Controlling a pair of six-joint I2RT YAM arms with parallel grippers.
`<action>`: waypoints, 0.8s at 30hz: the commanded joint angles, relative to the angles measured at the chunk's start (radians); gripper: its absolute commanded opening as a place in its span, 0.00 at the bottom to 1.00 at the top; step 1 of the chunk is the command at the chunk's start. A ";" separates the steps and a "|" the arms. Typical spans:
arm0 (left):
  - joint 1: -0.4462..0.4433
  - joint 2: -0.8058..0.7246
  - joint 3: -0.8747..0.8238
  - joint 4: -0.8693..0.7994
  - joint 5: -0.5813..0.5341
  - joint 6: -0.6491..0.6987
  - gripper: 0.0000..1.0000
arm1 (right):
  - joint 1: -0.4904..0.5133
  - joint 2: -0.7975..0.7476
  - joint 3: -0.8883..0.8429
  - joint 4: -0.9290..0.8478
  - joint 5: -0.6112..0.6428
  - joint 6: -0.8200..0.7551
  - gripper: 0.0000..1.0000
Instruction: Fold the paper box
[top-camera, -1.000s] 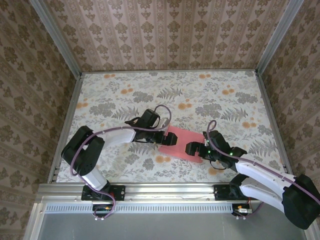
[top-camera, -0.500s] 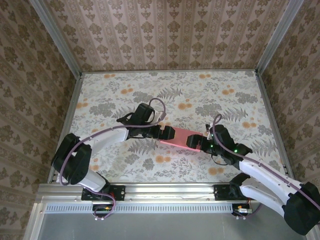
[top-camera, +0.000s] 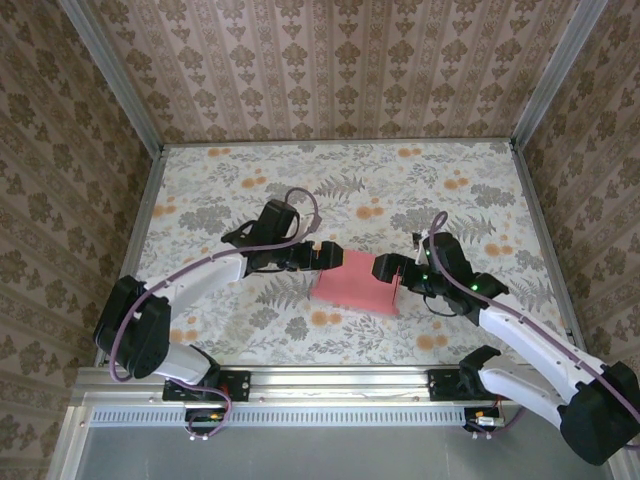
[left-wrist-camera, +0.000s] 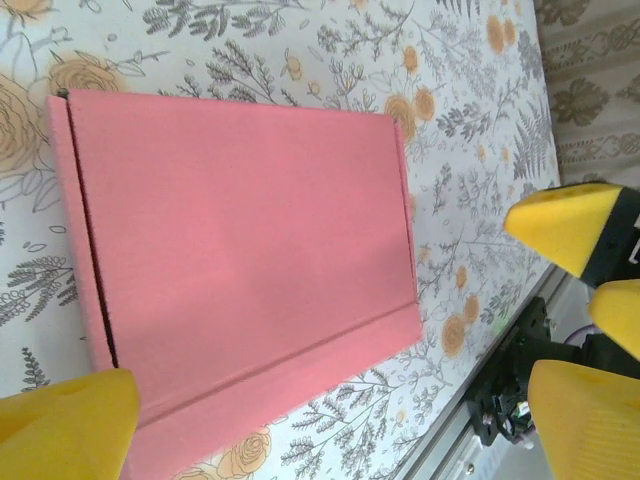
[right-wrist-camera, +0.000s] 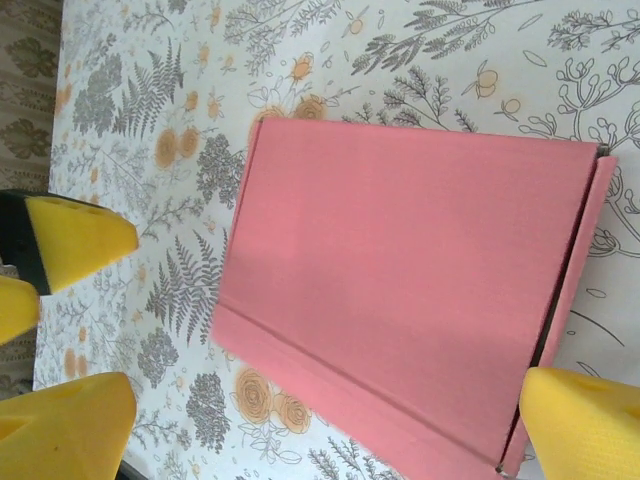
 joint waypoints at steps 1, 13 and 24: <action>0.017 -0.021 0.026 -0.012 0.023 -0.038 1.00 | -0.008 0.023 0.035 -0.027 -0.038 -0.013 1.00; 0.010 0.064 -0.006 -0.017 0.025 0.049 1.00 | -0.007 0.080 -0.051 -0.010 -0.056 -0.018 1.00; -0.001 0.178 0.010 -0.003 -0.027 0.071 1.00 | -0.003 0.164 -0.101 0.088 -0.106 -0.012 1.00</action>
